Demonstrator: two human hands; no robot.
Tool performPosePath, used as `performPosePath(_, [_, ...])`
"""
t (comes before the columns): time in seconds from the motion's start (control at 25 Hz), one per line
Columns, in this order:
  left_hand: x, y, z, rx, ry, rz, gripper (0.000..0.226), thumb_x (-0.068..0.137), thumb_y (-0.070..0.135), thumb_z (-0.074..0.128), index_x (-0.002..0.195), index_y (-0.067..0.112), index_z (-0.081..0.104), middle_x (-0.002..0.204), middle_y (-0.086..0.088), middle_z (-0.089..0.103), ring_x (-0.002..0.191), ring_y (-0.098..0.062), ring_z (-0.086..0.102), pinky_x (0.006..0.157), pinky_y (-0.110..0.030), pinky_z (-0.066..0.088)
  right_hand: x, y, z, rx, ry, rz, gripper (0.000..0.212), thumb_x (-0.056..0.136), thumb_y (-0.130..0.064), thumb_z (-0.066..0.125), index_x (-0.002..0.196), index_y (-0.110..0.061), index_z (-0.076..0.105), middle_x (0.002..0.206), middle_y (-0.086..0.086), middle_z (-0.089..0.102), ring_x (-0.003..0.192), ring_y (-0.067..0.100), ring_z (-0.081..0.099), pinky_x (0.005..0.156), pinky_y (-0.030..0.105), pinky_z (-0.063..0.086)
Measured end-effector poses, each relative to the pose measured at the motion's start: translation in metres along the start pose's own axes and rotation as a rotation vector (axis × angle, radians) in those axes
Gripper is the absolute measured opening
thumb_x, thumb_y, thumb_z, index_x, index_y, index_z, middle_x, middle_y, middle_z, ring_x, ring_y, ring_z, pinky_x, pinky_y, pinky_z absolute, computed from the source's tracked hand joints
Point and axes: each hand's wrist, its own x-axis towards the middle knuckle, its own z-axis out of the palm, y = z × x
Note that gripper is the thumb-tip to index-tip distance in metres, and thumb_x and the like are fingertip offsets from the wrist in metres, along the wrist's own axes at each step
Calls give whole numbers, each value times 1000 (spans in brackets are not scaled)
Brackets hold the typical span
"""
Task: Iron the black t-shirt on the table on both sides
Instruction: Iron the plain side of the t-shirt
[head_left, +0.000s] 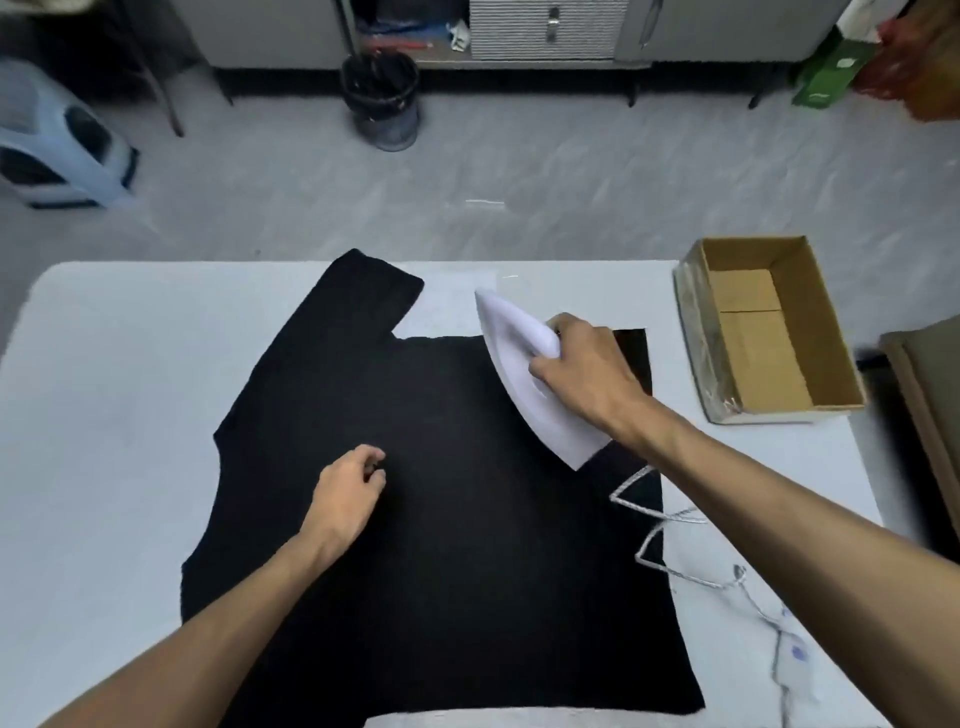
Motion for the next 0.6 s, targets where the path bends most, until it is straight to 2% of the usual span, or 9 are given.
performPosePath(0.12, [7,-87,-49,80,229,-80,39,96,14,55,134,10,52,135,-6,56,124,-23,51,107,-40,42,20,-68,74,-233,-106,-219,25,91,-31,49,112,-20,52,87,2,61,80,32,58,63,35,41])
performPosePath(0.2, [15,-133,-66,210,304,-71,45,97,19,53,139,7,45,141,-11,49,131,-27,44,111,-43,38,31,-103,120,-355,-115,-356,31,96,-39,44,122,-22,47,91,3,62,81,32,57,66,36,38])
performPosePath(0.36, [51,-205,-68,440,272,21,62,103,37,37,154,7,22,163,-13,15,151,-28,11,123,-41,15,56,-167,231,-594,-211,-583,42,101,-44,36,133,-18,37,103,10,65,88,35,60,66,37,37])
performPosePath(0.48, [79,-224,-53,435,255,0,70,102,45,28,156,4,11,164,-13,4,152,-26,4,124,-41,9,72,-188,293,-720,-274,-675,43,102,-45,33,134,-17,35,105,9,66,88,35,63,62,35,35])
performPosePath(0.6, [89,-231,-41,450,264,-25,74,100,47,23,155,0,7,164,-15,1,152,-27,2,124,-42,10,80,-190,322,-776,-315,-708,41,101,-47,31,131,-19,36,100,7,67,82,34,63,59,35,35])
